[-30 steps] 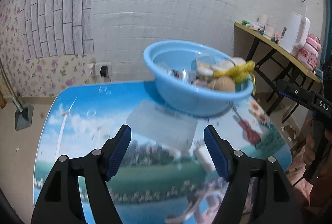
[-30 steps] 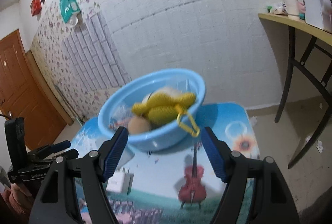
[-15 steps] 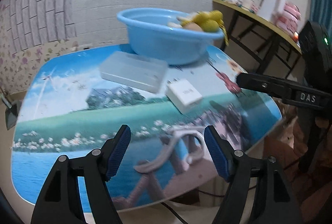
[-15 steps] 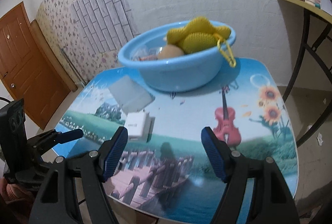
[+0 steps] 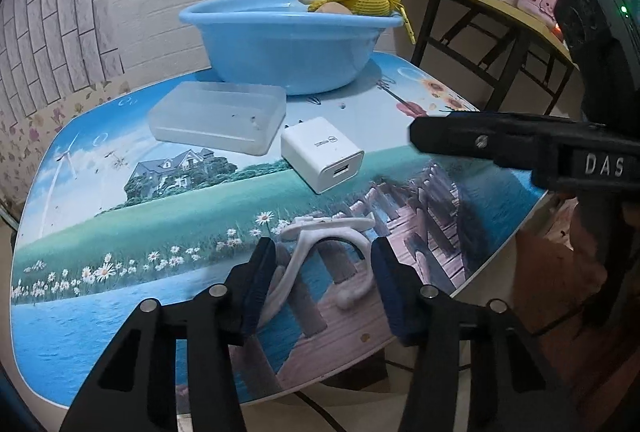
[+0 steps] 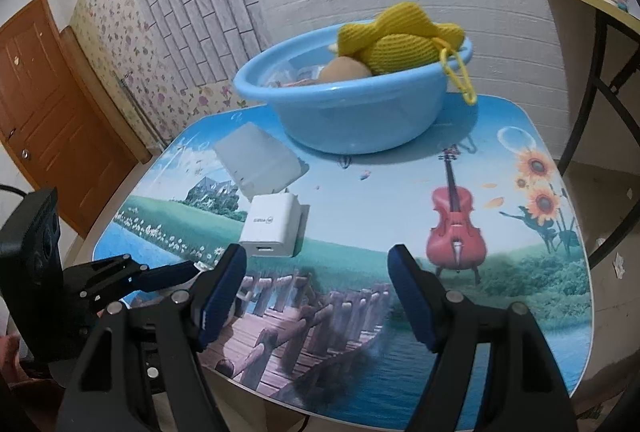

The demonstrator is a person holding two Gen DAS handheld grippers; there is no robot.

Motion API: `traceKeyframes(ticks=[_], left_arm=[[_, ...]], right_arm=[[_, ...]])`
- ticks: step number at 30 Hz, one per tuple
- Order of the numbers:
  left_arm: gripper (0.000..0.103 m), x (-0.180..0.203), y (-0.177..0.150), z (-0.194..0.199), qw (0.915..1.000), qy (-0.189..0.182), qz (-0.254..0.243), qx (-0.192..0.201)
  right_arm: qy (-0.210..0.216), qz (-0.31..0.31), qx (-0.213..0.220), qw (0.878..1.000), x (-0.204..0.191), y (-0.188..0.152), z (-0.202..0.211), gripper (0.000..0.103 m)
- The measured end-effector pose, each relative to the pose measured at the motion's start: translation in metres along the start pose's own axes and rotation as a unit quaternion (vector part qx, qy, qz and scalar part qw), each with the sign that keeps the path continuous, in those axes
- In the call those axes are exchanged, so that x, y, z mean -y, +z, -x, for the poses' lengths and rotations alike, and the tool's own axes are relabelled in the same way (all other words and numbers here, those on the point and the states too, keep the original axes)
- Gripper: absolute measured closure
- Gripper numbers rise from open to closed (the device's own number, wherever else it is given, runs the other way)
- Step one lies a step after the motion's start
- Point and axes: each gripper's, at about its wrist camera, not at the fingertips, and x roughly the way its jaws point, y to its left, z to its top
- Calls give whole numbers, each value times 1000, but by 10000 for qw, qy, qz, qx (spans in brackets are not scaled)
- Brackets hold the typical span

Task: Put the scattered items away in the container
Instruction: 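Withdraw both tools and lower them toward the charger and earphone hook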

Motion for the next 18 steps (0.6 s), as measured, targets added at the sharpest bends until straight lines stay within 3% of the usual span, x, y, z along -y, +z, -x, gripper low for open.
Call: traceKeyframes(ticks=[12, 18], left_arm=[[57, 3, -1, -2, 9997, -236, -104, 59], [63, -14, -2, 0, 9999, 41, 52, 105]], right_arm=[[26, 303, -200, 9993, -22, 10, -28, 30], [-43, 543, -267, 9982, -38, 18, -47, 30]])
